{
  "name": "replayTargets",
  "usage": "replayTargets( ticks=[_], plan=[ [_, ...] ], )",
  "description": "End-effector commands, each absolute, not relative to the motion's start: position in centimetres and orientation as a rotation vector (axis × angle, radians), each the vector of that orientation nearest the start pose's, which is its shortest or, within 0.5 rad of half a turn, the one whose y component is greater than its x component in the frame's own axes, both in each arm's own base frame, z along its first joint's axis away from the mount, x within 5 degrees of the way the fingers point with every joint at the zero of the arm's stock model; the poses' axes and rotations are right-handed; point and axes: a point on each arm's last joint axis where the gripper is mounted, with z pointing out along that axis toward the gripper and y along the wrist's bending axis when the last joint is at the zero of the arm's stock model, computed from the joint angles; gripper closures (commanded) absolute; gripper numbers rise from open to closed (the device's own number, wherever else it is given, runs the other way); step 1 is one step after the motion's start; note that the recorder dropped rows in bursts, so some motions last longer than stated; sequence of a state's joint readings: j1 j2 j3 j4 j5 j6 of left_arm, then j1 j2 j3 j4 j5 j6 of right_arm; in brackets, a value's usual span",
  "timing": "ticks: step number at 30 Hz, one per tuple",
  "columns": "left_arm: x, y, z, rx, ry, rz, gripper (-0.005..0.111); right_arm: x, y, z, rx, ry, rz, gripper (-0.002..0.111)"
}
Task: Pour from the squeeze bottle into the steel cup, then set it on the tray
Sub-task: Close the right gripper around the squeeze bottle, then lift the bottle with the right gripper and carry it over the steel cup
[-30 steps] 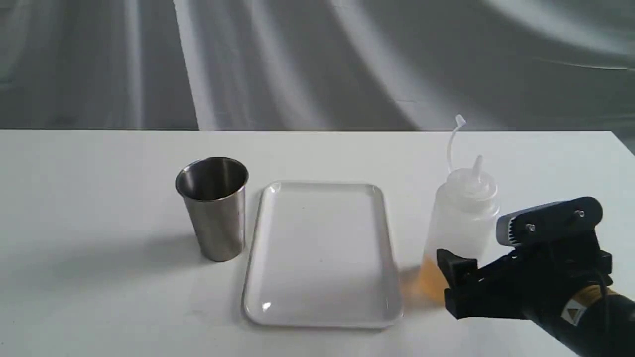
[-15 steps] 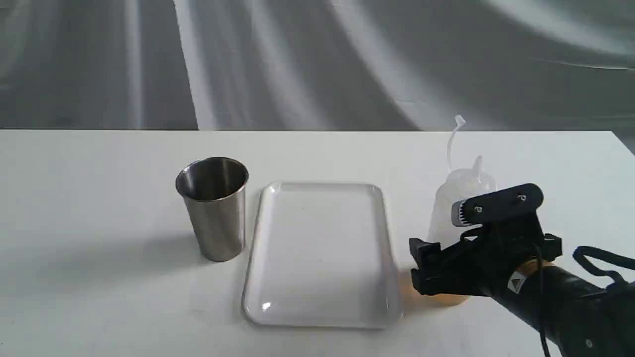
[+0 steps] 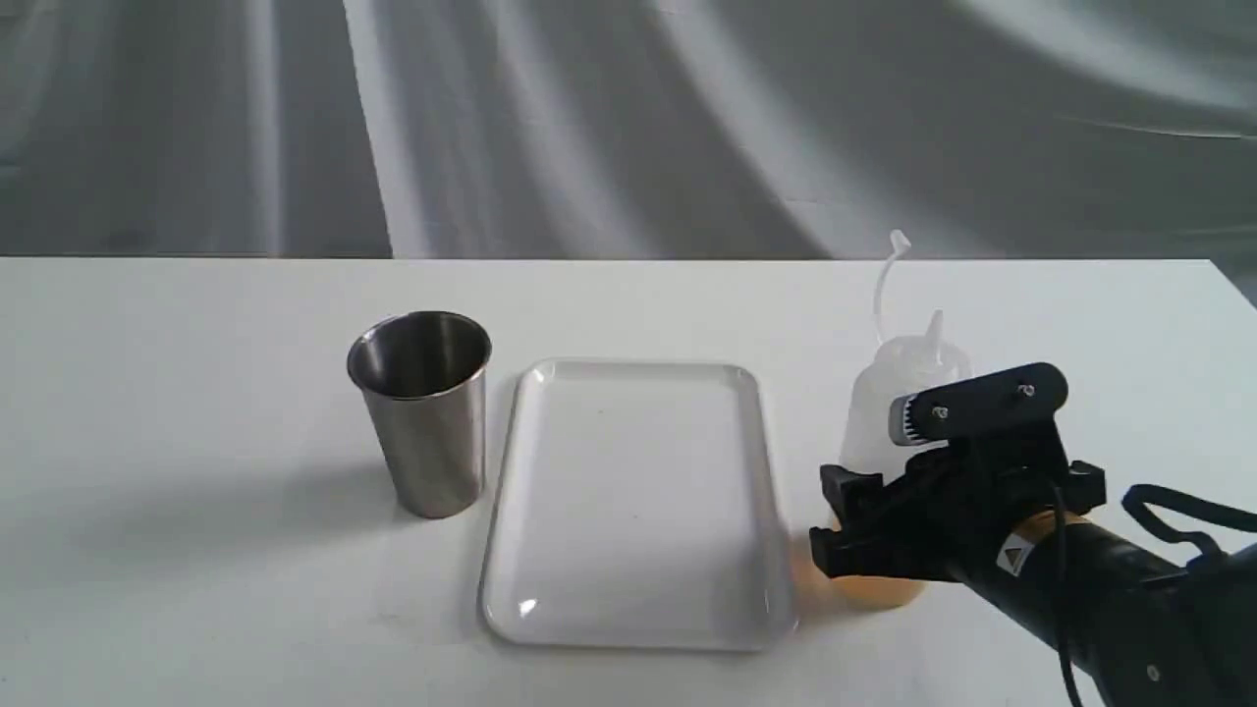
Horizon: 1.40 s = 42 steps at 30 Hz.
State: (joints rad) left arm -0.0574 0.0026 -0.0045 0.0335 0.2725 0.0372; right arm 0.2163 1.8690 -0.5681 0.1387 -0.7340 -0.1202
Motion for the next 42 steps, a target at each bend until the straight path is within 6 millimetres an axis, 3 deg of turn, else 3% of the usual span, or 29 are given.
replayTargets(
  ticks=[1,5,8,23,29,36,42],
  plan=[
    [5.5,-0.3,18.9,0.108,1.746,0.011,0.107,30.5,5.8,11.3,-0.200,2.032,0.030,0.066],
    [5.5,-0.3,18.9,0.107,1.746,0.010,0.107,30.4,5.9,11.5,-0.218,2.029,0.035,0.083],
    [5.5,-0.3,18.9,0.107,1.746,0.010,0.107,30.3,6.0,12.3,-0.242,2.020,0.042,0.090],
    [5.5,-0.3,18.9,0.107,1.746,0.010,0.107,27.7,5.7,18.8,-0.241,2.087,0.076,0.090],
    [5.5,-0.3,18.9,0.105,1.746,0.008,0.107,28.2,5.9,21.3,-0.339,2.267,0.048,0.092],
    [5.5,-0.3,18.9,0.105,1.746,0.008,0.107,29.7,5.2,25.4,-0.194,2.384,-0.203,0.093],
    [5.5,-0.3,18.9,0.107,1.746,0.010,0.107,29.8,6.5,26.5,-0.354,2.316,-0.353,0.093]
  ],
)
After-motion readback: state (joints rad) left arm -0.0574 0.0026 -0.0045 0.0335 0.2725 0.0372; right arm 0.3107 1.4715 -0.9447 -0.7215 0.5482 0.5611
